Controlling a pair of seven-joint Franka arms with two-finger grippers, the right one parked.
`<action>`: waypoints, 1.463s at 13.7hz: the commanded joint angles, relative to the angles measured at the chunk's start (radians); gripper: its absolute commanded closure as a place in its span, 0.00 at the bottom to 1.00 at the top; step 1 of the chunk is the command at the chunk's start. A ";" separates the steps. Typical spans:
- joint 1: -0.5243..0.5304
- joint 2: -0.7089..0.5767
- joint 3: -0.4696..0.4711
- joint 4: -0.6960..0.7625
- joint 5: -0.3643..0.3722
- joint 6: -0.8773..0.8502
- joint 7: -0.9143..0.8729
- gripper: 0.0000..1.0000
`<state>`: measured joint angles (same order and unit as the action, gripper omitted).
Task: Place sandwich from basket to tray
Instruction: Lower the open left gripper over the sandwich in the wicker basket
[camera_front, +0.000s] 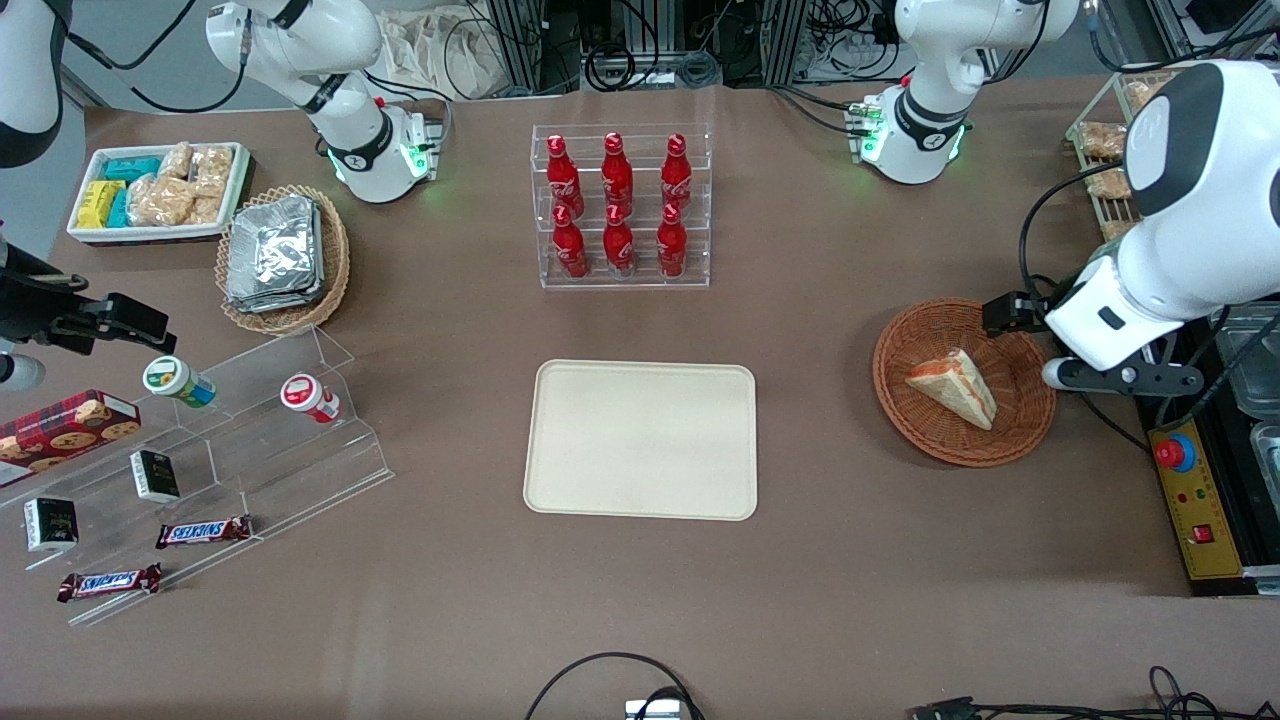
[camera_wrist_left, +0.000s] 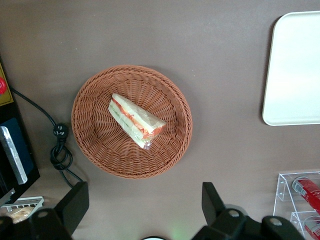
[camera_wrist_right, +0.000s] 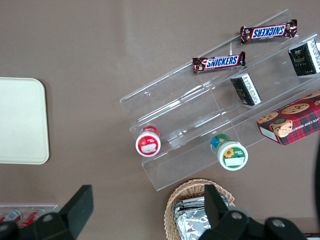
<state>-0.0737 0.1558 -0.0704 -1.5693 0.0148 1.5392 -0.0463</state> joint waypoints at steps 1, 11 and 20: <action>-0.017 0.042 0.015 0.058 0.010 -0.045 -0.003 0.00; 0.100 0.010 0.032 -0.268 -0.004 0.178 -0.342 0.00; 0.046 -0.081 0.023 -0.610 -0.006 0.561 -0.872 0.00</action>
<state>-0.0187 0.1104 -0.0489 -2.1298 0.0155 2.0651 -0.8753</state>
